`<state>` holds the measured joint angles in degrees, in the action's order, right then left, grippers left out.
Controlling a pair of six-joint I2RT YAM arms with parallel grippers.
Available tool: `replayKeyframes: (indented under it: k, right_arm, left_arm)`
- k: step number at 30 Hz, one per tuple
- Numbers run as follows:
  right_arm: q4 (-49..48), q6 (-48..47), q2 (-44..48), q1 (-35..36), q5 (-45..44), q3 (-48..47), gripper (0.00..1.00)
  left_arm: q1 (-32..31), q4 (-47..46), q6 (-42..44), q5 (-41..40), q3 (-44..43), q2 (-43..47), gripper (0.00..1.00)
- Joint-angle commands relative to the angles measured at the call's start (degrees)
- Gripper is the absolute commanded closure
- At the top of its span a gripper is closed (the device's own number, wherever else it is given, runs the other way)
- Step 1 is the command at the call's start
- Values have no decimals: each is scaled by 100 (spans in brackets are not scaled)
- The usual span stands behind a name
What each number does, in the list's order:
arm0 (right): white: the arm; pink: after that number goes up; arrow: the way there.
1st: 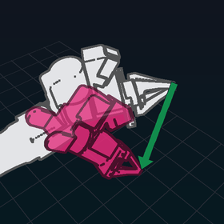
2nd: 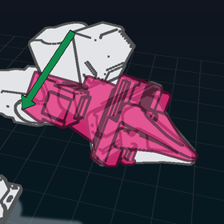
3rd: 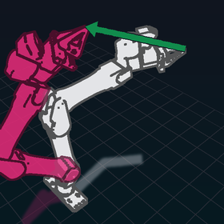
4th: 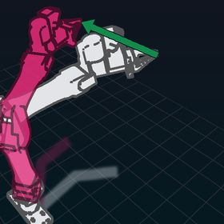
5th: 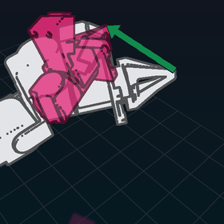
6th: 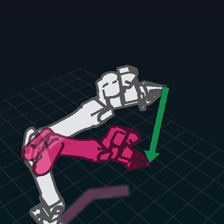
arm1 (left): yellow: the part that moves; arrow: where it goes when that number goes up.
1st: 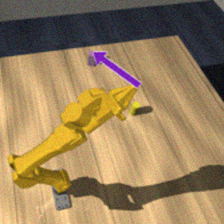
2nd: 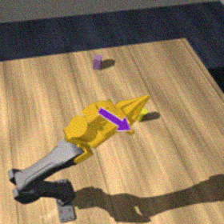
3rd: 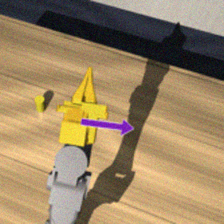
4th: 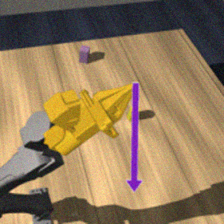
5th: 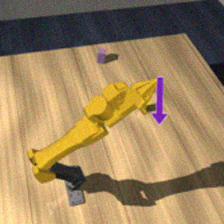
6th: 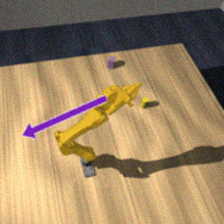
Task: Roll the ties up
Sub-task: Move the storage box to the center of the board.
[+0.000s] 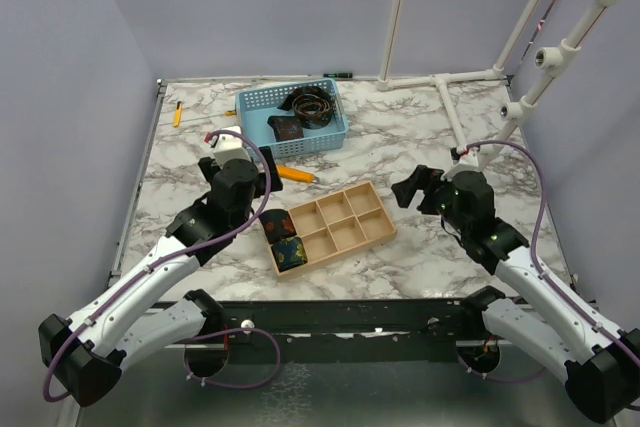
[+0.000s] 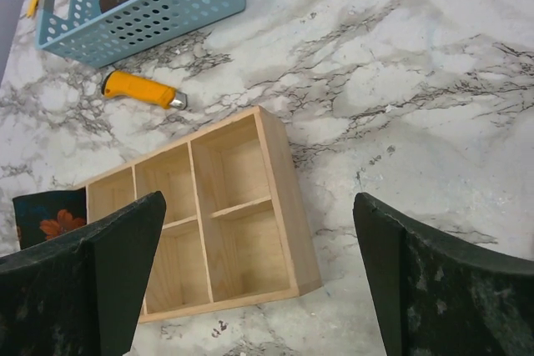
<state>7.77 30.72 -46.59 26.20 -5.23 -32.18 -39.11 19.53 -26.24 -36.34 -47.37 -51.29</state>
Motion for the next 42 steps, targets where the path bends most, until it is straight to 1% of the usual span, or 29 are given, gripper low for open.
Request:
replayKeyframes:
  k: [1,5,10,12,14,15,17,20,23,26,32,36,42]
  right_arm:
    - [230,-475,-126,8,170,-136,0]
    - [300,-604,-408,8,475,-247,0]
    - [317,-735,-759,94,858,-399,6]
    - [387,-814,-910,295,606,-522,8]
    - [604,-916,-1157,635,84,-778,8]
    - [727,-926,-1327,738,-36,-919,8]
    - [922,-791,-1645,773,-126,-1139,9]
    - [648,-543,-1886,784,17,-1048,12]
    - [256,-334,-2303,782,-13,-915,17]
    - [512,-193,-2940,782,-44,-1235,21]
    - [376,-147,-3472,782,-197,-1350,27]
    - [441,9,-3910,780,-351,-1428,40]
    - [296,136,-4074,773,-256,-1244,50]
  left_arm:
    - [-25,-9,96,-227,106,212,1]
    - [-24,-30,155,-375,192,246,1]
    - [-25,84,122,-709,151,89,1]
    - [-25,80,91,-714,150,42,1]
    - [-25,73,71,-717,156,10,1]
    - [-25,63,61,-737,166,4,1]
    - [-19,43,64,-739,217,6,1]
    - [-23,-121,145,-708,376,55,1]
    - [-26,-173,145,-635,416,139,1]
    - [-22,-212,145,-582,455,197,1]
    - [-39,-213,149,-490,464,216,1]
    - [-43,-160,179,-375,392,9,1]
    - [-42,-22,173,-441,290,-186,1]
